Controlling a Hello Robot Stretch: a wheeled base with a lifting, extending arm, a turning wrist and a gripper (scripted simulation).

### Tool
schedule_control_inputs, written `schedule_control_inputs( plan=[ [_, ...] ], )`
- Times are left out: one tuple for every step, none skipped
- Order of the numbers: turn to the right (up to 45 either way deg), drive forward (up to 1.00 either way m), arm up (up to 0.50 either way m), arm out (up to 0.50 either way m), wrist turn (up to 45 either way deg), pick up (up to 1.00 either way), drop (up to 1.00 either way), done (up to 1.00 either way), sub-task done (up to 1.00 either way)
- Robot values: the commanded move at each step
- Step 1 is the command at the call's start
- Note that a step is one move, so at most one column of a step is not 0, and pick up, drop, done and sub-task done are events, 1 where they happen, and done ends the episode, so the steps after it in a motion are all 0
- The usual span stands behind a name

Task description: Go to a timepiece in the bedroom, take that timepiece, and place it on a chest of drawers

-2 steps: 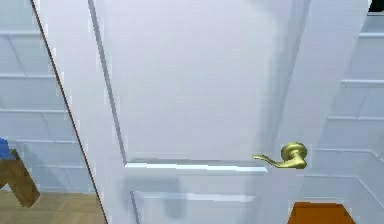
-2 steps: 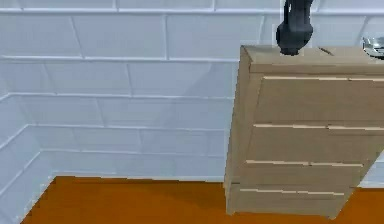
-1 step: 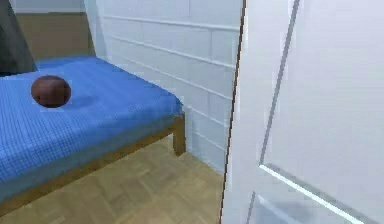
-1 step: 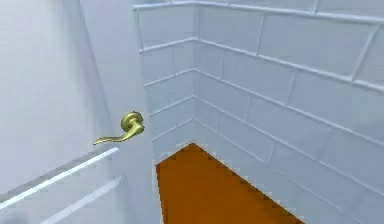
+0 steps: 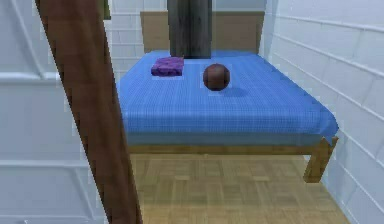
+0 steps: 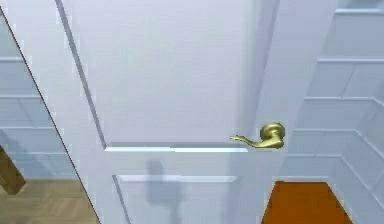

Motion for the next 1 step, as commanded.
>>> schedule_control_inputs(
  plan=[
    [0.0, 0.25, 0.00, 0.00, 0.0, 0.00, 0.00, 0.00, 0.00]
  ],
)
